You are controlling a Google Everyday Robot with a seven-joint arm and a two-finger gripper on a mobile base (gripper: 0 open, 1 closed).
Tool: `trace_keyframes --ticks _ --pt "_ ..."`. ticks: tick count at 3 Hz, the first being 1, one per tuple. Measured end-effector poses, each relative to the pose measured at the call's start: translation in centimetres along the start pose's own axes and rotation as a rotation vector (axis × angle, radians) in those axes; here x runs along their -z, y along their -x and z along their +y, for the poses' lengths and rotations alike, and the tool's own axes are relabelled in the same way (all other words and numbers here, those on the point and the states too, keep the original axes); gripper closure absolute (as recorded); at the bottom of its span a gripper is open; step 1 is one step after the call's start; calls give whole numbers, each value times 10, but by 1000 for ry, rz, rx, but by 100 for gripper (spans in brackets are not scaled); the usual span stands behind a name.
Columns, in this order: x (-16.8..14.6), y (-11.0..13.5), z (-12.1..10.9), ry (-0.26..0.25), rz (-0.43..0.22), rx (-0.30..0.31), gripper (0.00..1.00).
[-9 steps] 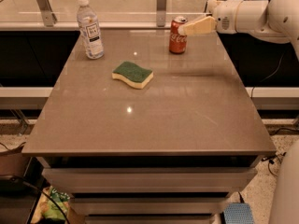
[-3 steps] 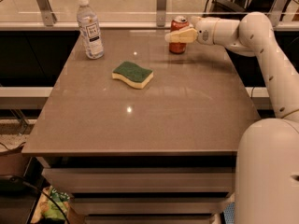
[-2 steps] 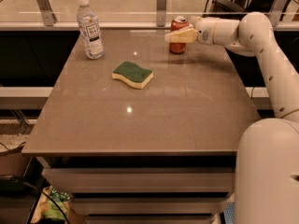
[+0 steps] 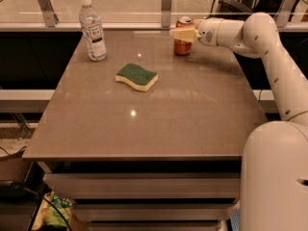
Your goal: Knock coke can over
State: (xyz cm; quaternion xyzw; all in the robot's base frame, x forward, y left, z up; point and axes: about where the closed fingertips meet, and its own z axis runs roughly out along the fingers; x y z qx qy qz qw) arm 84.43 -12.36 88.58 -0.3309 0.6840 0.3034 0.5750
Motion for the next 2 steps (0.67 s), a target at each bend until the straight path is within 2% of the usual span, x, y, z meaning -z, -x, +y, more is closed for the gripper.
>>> trace_keyframes --ticks 2 --pt "-7 -1 4 10 1 -2 87"
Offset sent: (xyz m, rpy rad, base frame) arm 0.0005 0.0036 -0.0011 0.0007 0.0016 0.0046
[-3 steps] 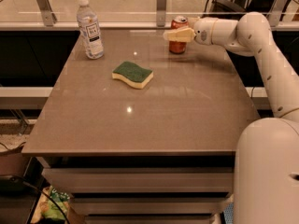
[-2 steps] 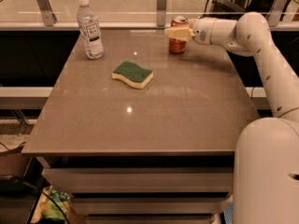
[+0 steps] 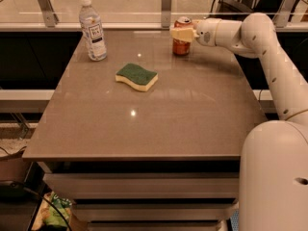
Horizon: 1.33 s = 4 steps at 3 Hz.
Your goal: Knock coke can over
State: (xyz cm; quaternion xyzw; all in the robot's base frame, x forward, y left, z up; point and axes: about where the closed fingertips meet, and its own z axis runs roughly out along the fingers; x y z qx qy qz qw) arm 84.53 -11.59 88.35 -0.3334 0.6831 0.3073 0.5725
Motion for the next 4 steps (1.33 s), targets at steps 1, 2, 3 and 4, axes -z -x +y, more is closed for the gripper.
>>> trace_keyframes --ticks 1,2,3,4 --pt "-3 -1 2 5 1 -1 100" --pt "-4 -1 2 5 3 -1 100" --pt "2 2 4 -16 31 3 100" --pt "16 5 5 -55 78 10 100"
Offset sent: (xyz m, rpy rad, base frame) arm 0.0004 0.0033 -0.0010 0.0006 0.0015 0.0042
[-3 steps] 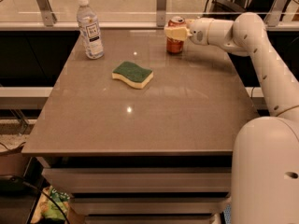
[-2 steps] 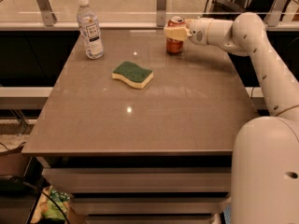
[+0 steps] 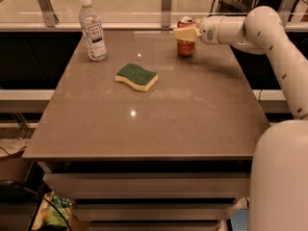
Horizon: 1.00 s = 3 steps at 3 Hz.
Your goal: Knock coke can over
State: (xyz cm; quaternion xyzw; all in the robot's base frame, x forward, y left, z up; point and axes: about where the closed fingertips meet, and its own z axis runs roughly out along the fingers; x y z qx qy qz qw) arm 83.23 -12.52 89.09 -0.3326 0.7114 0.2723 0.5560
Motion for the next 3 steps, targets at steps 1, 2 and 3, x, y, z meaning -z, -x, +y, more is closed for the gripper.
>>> trace_keyframes --ticks 1,2,3 --pt "16 4 0 -43 52 12 100" --pt "30 14 1 -87 152 37 100" --pt "43 18 -4 -137 266 55 100"
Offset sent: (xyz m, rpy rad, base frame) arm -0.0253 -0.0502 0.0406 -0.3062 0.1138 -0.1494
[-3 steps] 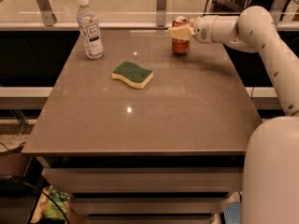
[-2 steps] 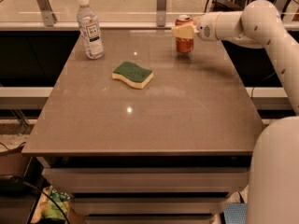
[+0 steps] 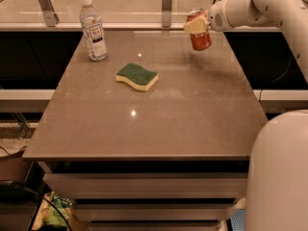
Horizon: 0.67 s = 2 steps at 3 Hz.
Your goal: Knock coke can over
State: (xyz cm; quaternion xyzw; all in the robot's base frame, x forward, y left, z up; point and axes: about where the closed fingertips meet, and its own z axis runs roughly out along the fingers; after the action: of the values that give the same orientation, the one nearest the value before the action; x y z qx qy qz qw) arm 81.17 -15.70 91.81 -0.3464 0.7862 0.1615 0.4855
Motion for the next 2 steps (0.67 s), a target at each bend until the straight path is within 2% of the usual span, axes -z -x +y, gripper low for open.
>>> trace_keyframes --ticks 1,2 --pt "9 -2 -4 -36 108 15 100" --pt "11 -7 -5 -50 204 24 100"
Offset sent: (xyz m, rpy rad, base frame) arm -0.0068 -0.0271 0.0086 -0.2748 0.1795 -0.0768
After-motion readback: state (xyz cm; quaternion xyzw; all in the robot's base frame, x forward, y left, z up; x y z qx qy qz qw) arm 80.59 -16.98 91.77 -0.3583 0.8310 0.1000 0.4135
